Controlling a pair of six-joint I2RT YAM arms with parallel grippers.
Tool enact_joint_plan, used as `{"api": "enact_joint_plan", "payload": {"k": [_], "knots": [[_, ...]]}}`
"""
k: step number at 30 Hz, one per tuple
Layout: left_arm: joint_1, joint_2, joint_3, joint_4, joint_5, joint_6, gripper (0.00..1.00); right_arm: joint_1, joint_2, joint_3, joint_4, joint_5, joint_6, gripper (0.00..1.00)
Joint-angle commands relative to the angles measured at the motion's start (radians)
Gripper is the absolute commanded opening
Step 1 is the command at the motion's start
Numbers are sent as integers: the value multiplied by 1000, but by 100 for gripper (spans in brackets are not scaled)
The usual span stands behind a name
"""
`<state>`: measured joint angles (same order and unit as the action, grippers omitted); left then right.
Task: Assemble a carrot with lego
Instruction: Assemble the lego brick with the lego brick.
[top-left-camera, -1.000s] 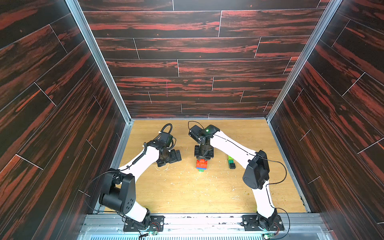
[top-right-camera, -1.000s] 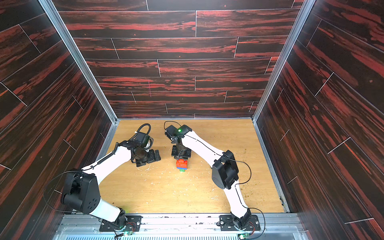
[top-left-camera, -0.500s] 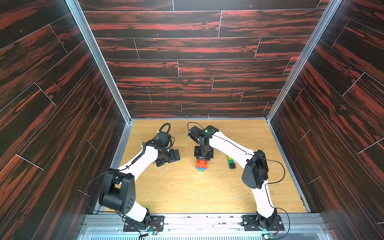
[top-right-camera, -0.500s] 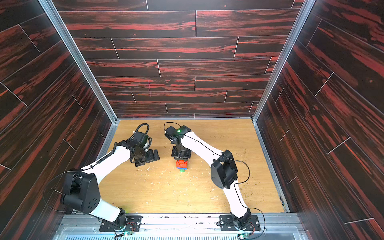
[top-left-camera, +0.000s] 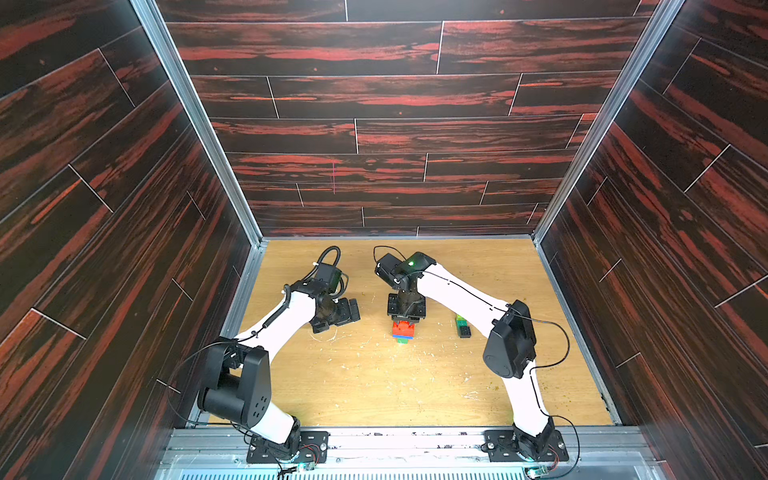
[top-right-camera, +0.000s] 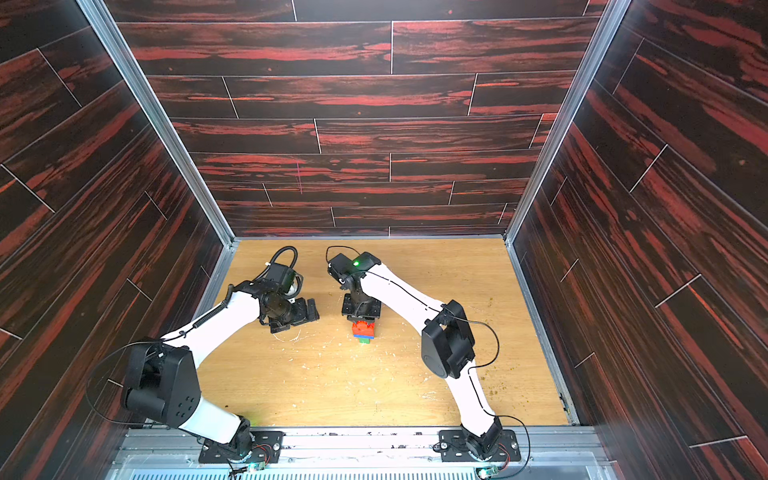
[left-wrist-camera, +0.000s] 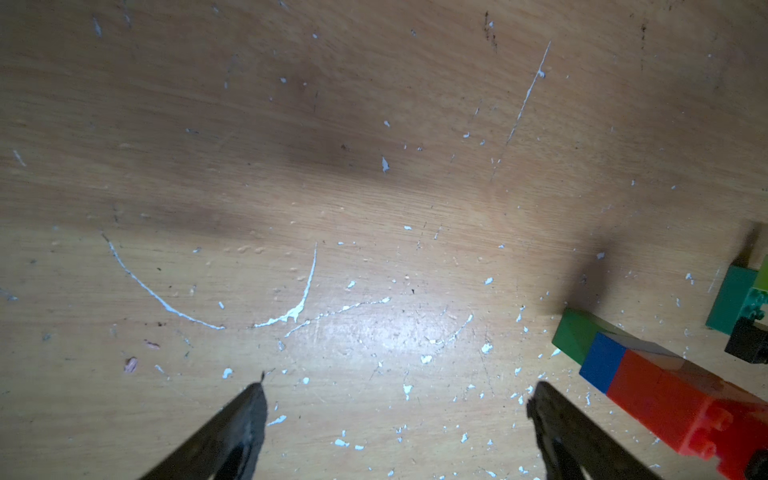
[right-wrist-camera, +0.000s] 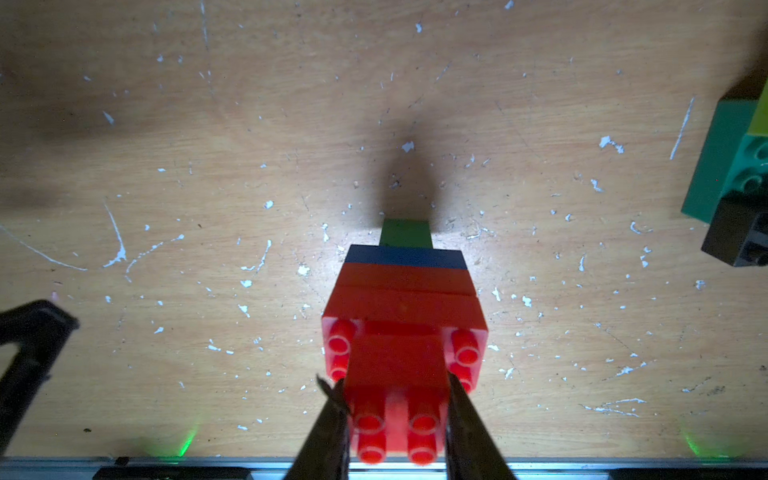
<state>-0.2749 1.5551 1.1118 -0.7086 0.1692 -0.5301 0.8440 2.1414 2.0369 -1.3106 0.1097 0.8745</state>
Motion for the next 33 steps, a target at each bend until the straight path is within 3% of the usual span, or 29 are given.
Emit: {"api": "enact_joint_plan", "payload": {"k": [1,22,33], "knots": [[6,-4,5,-19,2,13,100,12,43,-19,-27,-6,-3,17],[11,-6,11,-21,7,16,100,-22,36,-110,39,-43,35,17],[17,-1,14,-16,13,16,100,-33,91,-39,-2,-31,3,16]]}}
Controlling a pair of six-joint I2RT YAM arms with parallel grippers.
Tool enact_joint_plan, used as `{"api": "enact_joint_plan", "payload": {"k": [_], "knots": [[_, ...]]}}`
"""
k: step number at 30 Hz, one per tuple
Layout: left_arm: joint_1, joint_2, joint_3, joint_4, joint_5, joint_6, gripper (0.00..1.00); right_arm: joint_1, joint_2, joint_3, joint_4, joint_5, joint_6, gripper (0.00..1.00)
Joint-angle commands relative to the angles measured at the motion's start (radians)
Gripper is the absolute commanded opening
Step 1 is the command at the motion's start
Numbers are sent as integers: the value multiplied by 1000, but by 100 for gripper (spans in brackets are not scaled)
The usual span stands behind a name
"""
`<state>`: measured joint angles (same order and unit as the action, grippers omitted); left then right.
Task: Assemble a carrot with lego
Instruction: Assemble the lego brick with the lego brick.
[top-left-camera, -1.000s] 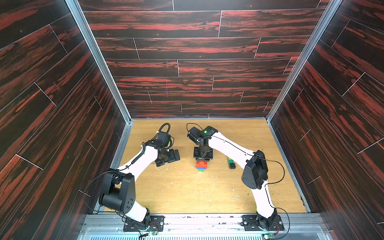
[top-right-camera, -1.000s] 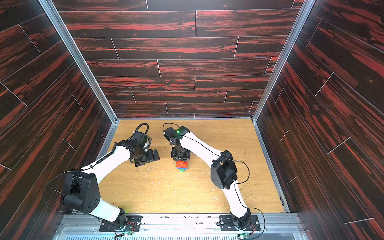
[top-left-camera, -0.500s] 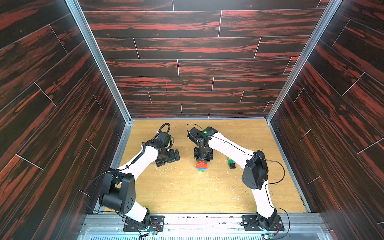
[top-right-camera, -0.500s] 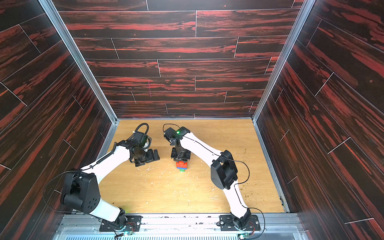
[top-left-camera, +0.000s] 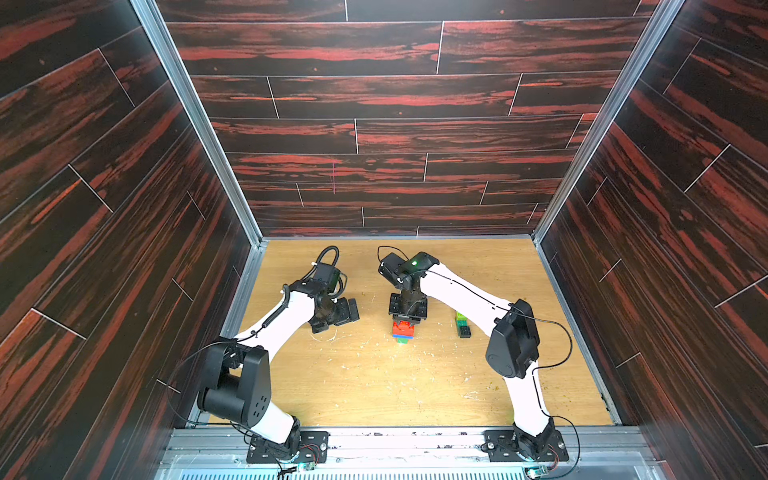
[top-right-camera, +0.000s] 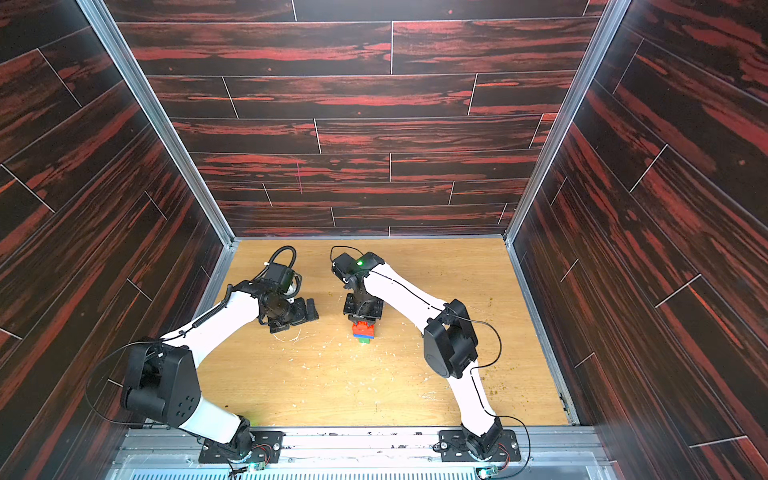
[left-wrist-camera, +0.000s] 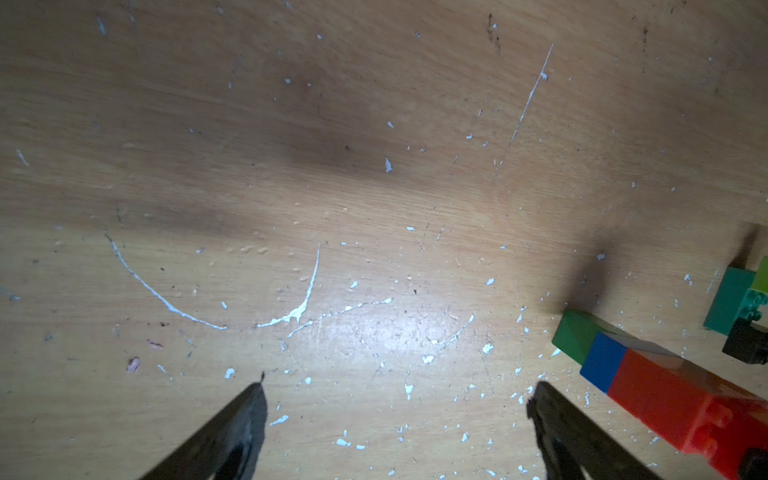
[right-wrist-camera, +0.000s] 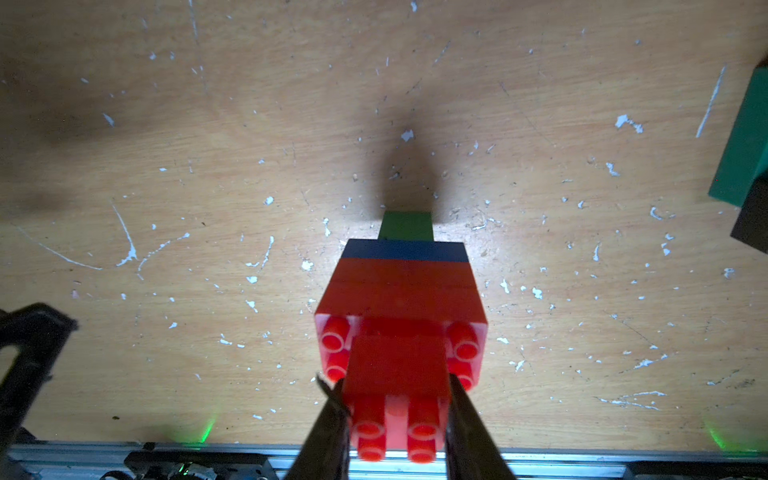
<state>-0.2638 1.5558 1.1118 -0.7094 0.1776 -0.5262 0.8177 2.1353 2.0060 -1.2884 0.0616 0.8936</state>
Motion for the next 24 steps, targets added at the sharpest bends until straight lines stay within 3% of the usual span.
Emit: {"api": "enact_joint_plan", "payload": {"k": [1,15,24], "knots": [[7,-1,16,-15,5,12,100,-7,102,-1,-30,20,-25,16],[11,3,11,-11,6,6,100,0,135,-55,-56,33,-118,15],[11,16,25,-13,8,7,100,20,167,10,-89,105,-188,15]]}}
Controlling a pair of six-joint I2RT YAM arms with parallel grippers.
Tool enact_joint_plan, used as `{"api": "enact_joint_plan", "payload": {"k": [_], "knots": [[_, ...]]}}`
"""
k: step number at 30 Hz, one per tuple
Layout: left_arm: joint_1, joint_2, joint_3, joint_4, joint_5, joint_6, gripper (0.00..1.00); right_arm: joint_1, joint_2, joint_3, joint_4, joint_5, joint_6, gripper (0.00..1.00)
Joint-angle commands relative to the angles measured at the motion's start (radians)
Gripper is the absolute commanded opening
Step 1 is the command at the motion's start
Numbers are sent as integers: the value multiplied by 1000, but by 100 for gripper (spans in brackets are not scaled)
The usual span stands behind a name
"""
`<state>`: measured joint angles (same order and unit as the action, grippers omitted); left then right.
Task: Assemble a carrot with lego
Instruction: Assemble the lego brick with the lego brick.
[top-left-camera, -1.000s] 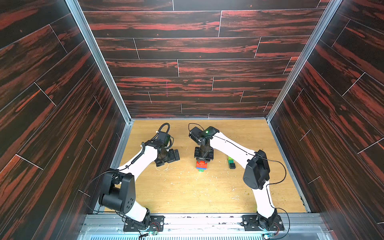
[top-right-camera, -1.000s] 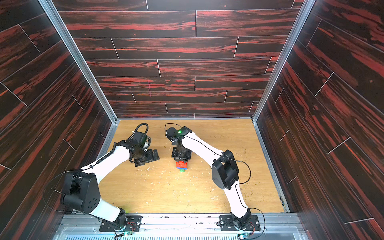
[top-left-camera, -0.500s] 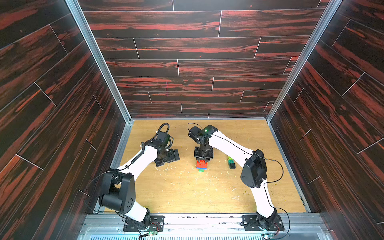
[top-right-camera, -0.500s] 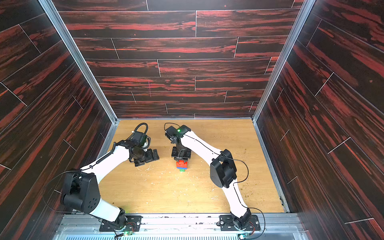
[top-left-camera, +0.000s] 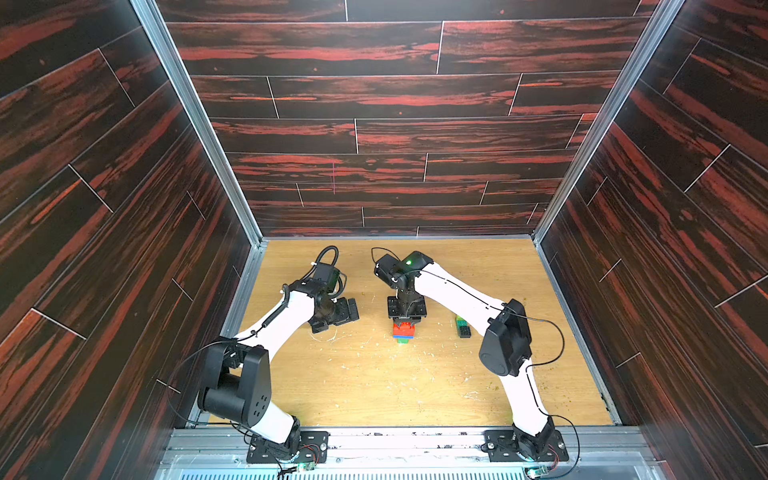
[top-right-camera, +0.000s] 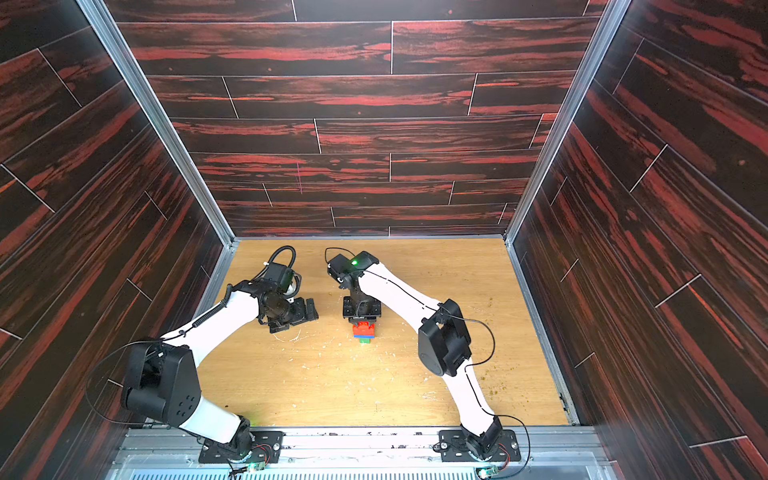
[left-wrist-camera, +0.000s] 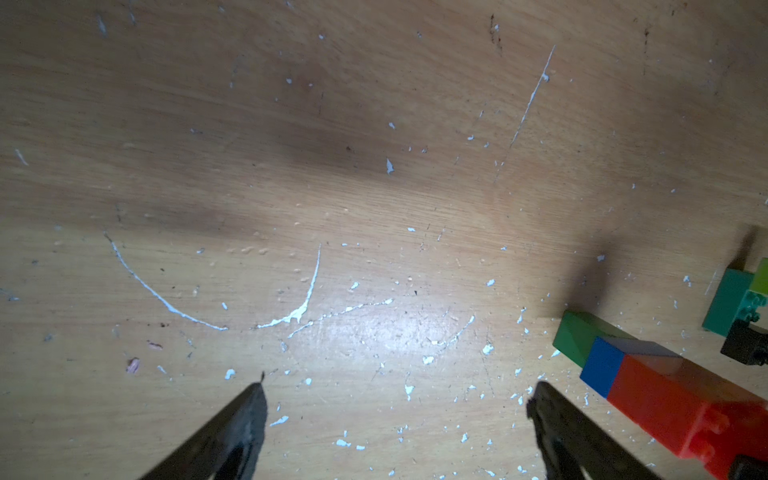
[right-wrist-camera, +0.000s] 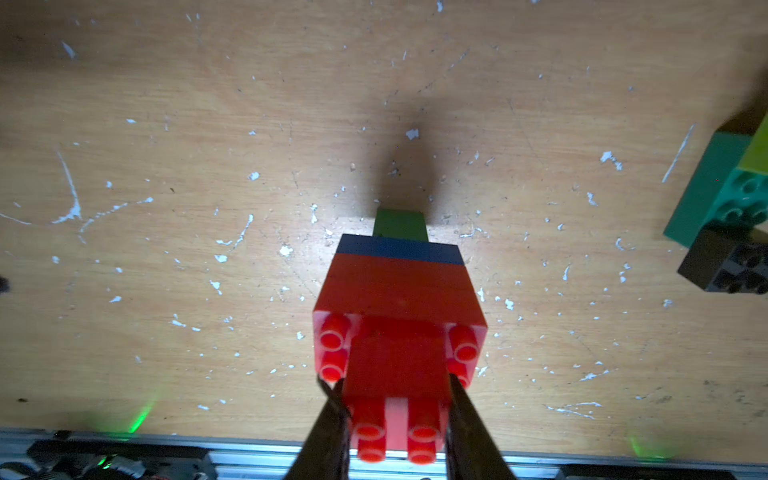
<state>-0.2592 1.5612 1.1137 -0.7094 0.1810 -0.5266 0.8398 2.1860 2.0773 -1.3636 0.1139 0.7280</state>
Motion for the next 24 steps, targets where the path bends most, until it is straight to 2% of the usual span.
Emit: {"api": "enact_joint_plan", "payload": {"k": [1,4,11,24], "knots": [[6,11,25,-14,3,7,100,-6,106,-72,-1,29,-8,15],[6,14,30,-14,4,5,100,-23,68,-110,48,-42,52,14],[6,17,29,-13,6,2,100,-55,64,-115,65,-104,98,13],[8,26,30,-4,17,-10,100,-61,160,-22,-26,-57,30,12]]}}
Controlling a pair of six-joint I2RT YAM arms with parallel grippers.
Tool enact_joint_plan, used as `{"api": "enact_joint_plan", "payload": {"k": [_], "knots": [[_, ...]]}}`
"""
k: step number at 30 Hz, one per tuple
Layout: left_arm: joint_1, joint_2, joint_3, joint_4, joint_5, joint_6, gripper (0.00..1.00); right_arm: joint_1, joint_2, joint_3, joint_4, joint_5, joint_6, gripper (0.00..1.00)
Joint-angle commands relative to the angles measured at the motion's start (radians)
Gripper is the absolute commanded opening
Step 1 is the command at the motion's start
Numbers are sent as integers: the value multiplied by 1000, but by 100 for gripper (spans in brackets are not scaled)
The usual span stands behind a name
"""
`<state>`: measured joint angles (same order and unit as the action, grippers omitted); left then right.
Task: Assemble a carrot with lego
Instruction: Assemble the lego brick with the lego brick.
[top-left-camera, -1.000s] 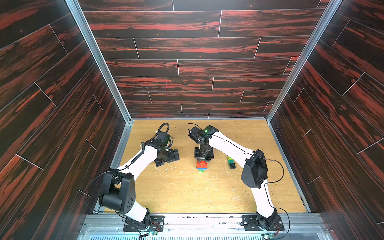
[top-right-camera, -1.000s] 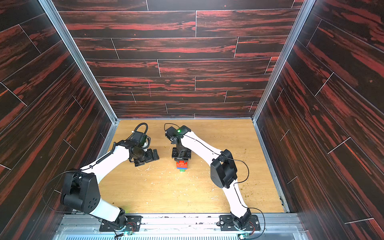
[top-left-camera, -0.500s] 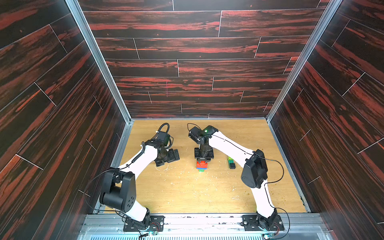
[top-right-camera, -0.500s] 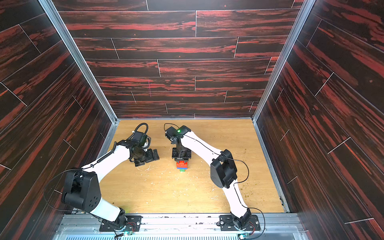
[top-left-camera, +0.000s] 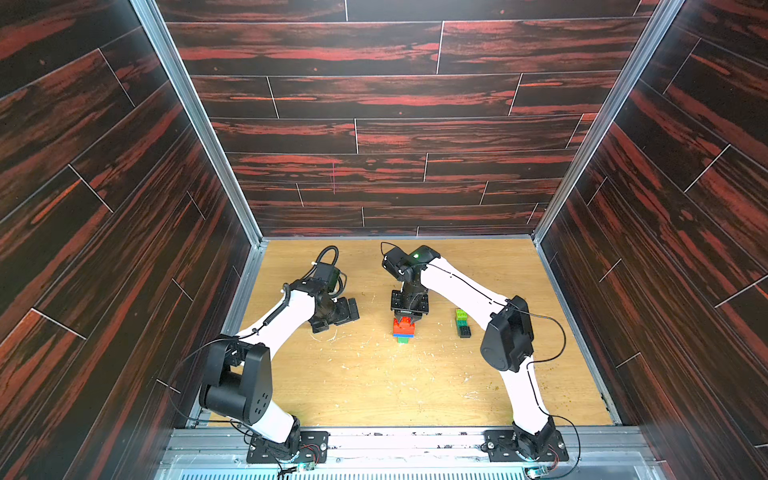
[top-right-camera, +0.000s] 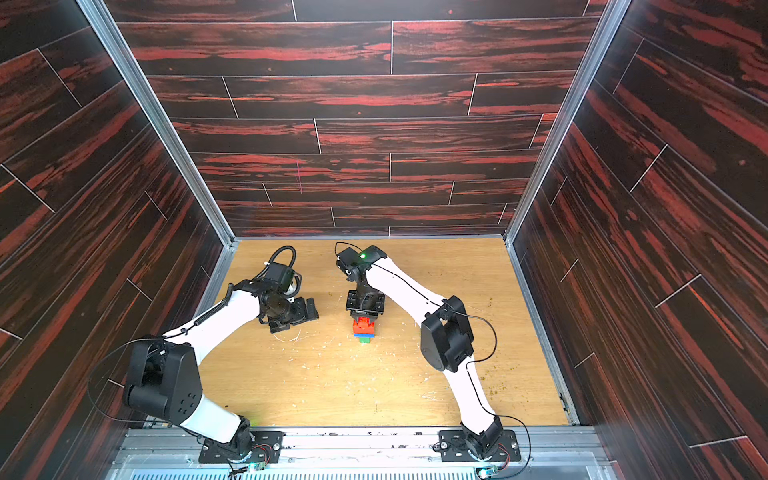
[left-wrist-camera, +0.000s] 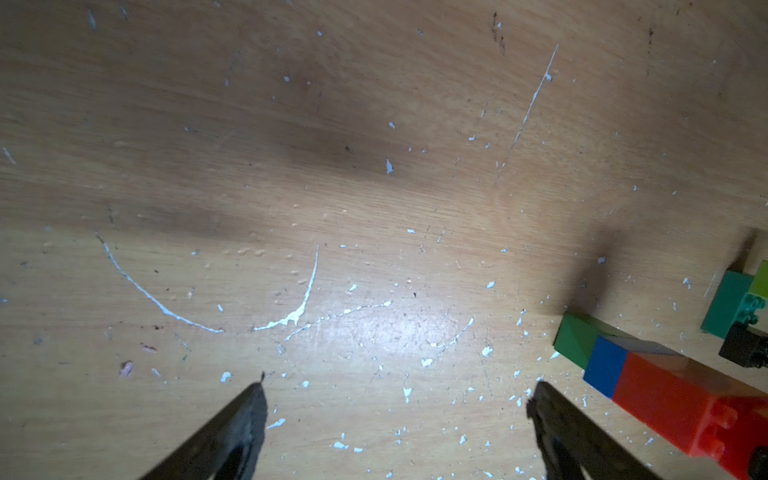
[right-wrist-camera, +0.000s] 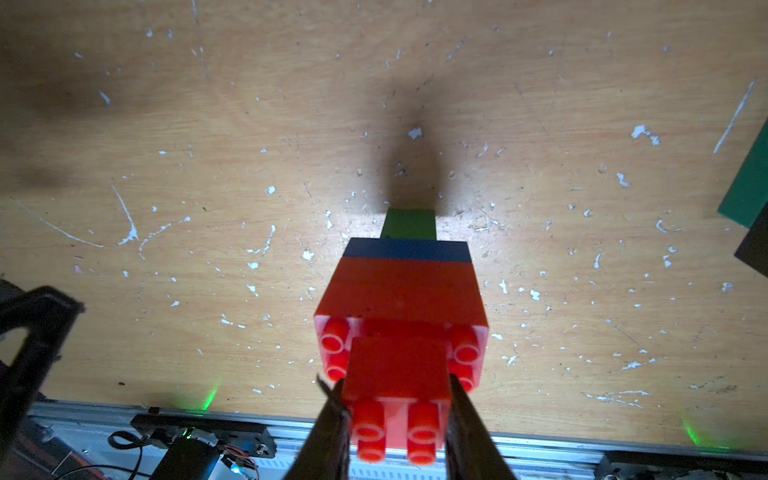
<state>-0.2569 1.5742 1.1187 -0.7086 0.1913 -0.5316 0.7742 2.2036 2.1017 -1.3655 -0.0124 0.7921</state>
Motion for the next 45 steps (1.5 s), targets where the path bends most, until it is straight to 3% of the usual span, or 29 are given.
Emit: {"api": "enact_joint_plan", "payload": {"k": [1,17,29,45], "knots": [[5,15,26,-5,7,-4,100,9,145,-49,-24,70,-48,12],[6,34,56,-13,5,-4,100,35,148,-47,-42,104,-92,12],[7,26,70,-15,2,-7,100,36,76,-14,-29,103,-64,25],[6,15,73,-17,4,-10,100,36,12,-9,-27,90,-57,31]]}}
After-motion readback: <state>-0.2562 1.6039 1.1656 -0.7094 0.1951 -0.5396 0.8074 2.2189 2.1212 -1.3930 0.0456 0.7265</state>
